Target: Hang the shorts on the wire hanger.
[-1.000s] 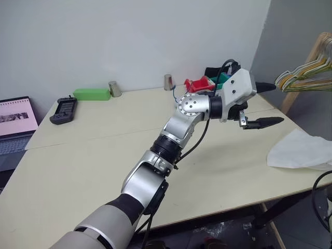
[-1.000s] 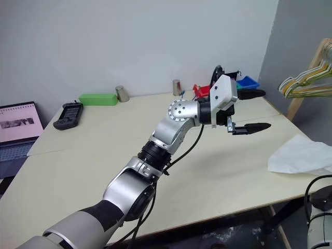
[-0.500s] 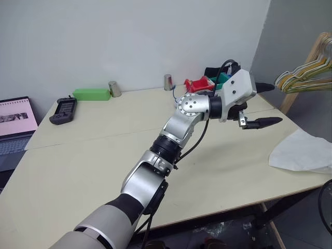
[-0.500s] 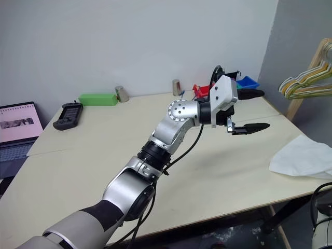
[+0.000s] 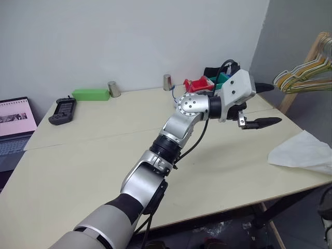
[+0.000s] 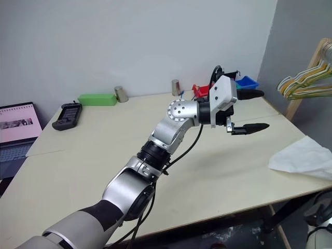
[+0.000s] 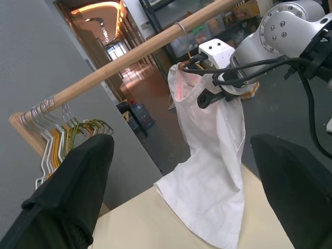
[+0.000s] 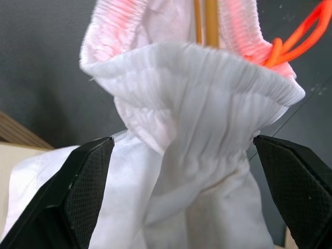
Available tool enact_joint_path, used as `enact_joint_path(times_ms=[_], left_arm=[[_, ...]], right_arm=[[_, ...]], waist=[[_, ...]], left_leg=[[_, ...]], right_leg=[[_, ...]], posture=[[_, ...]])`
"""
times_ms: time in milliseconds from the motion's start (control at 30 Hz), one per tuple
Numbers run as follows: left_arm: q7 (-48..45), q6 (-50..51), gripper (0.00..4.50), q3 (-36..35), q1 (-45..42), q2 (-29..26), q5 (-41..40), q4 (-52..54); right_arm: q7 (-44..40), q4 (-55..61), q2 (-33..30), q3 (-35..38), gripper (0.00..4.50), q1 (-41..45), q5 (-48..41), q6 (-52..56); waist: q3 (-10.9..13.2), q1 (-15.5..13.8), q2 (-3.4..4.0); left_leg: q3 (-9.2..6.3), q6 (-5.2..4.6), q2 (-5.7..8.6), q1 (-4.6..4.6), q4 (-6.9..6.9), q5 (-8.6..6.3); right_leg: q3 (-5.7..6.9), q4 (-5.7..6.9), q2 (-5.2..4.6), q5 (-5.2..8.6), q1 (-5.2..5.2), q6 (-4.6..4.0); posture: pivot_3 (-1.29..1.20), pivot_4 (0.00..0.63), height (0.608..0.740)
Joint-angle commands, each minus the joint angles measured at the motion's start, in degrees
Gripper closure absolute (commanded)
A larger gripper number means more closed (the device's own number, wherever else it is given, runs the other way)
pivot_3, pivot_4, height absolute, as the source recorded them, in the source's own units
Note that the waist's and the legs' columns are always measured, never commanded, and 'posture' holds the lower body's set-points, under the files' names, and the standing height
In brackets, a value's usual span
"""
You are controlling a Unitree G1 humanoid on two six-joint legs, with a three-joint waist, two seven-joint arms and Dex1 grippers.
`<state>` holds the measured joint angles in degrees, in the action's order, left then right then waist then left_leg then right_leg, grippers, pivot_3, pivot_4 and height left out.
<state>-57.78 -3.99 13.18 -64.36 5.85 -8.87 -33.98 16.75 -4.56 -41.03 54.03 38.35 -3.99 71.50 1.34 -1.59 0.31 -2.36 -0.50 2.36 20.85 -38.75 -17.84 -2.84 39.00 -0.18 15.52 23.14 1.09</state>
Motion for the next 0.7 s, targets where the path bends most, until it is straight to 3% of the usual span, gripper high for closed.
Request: enact_joint_path(times_ms=[33, 267, 400, 567, 700], left_arm=[[-0.05, -0.95, 0.0, -0.76, -1.54, -0.36, -0.31, 0.91], [-0.62, -0.8, 0.0, -1.35, -1.53, -2.08, -0.46, 0.56], [1.46, -0.3, 0.0, -2.94, -1.28, -3.48, -0.85, -0.04], [16.75, 8.12, 0.0, -10.39, 3.19, -6.1, -1.22, 0.0], [23.16, 13.33, 0.0, -11.06, 10.82, -9.25, 0.72, 5.79]], right_arm=[[1.81, 10.84, 1.09, -3.23, 0.04, 0.92, 2.22, 3.63], [2.65, 24.25, 2.57, -12.83, 0.04, 3.5, 5.9, 8.33], [0.55, 27.12, 1.94, -22.99, 0.04, 5.2, 6.74, 4.53], [-7.23, 24.18, 16.23, -31.37, 0.04, 4.34, 0.16, -5.12], [-8.99, 21.65, 21.71, -36.64, 0.04, 1.26, 0.83, -13.61]], waist=[[0.0, 0.0, 0.0], [-0.01, 0.04, 0.02], [-0.04, 0.15, 0.07], [-0.12, 0.6, -0.1], [-0.24, -0.04, 0.04]], left_leg=[[0.0, 0.0, 0.0, 0.0, 0.0, 0.0], [-0.06, 0.0, 0.01, -0.02, -0.03, 0.0], [-0.09, 0.0, 0.01, -0.06, -0.03, 0.0], [-0.25, -0.02, -0.07, -0.1, -0.03, -0.01], [-0.59, -0.01, -0.03, -0.21, 0.0, -0.01]], right_leg=[[0.01, 0.0, 0.0, 0.0, 0.0, 0.0], [0.07, 0.0, -0.01, 0.0, 0.01, 0.01], [0.1, 0.0, -0.02, 0.0, 0.03, 0.01], [0.04, 0.02, 0.04, -0.01, -0.02, 0.01], [0.13, 0.1, 0.0, -0.02, 0.08, -0.02]], posture=[[0.06, 0.0, 0.74], [0.06, 0.0, 0.74], [0.06, 0.0, 0.74], [0.1, 0.0, 0.74], [0.18, 0.0, 0.74]])
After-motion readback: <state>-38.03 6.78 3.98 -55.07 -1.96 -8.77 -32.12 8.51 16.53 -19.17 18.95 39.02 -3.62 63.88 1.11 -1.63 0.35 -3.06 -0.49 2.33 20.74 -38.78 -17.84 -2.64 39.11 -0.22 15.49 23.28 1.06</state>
